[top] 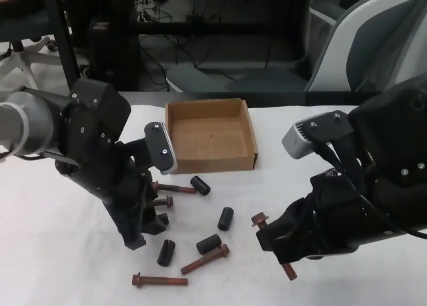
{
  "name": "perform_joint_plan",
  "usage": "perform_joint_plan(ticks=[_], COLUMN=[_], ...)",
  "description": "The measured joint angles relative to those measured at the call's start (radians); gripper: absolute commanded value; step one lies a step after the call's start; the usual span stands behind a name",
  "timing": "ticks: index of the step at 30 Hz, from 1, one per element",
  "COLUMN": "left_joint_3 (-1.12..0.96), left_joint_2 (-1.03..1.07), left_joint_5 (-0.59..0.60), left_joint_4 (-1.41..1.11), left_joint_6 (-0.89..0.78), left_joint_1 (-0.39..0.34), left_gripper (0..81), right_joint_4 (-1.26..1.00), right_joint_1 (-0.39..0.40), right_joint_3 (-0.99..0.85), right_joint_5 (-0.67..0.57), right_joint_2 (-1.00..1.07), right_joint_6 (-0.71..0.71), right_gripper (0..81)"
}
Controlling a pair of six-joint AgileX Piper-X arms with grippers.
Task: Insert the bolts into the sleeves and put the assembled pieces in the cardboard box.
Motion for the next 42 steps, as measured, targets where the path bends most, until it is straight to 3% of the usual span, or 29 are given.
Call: perform_joint_plan(ticks=[21, 28, 37, 40, 41, 42], left_joint_3=[-0.012, -0.012, -0.019, -0.022, -0.023, -0.025], left_joint_2=[0.076, 0.076, 0.076, 0.076, 0.076, 0.076], left_joint_5=[-0.008, -0.046, -0.093, -0.11, -0.119, -0.127], left_joint_4=[-0.03, -0.03, -0.01, 0.003, 0.007, 0.008], left_joint_6=[-0.036, -0.049, -0.049, -0.04, -0.038, -0.037], left_joint_1=[-0.025, -0.035, -0.041, -0.042, -0.045, -0.047], left_gripper=[50.4, 28.4, 24.8, 11.1, 2.5, 1.5], right_joint_4=[-0.021, -0.021, -0.021, -0.021, -0.021, -0.021], right_joint_1=[0.0, 0.0, 0.0, 0.0, 0.0, 0.0], right_joint_3=[0.0, 0.0, 0.0, 0.0, 0.0, 0.0], right_joint_5=[-0.002, -0.002, -0.002, -0.002, -0.002, -0.002], right_joint_2=[0.0, 0.0, 0.0, 0.0, 0.0, 0.0], right_joint_6=[0.0, 0.0, 0.0, 0.0, 0.0, 0.0], right_gripper=[0.4, 0.4, 0.4, 0.4, 0.4, 0.4])
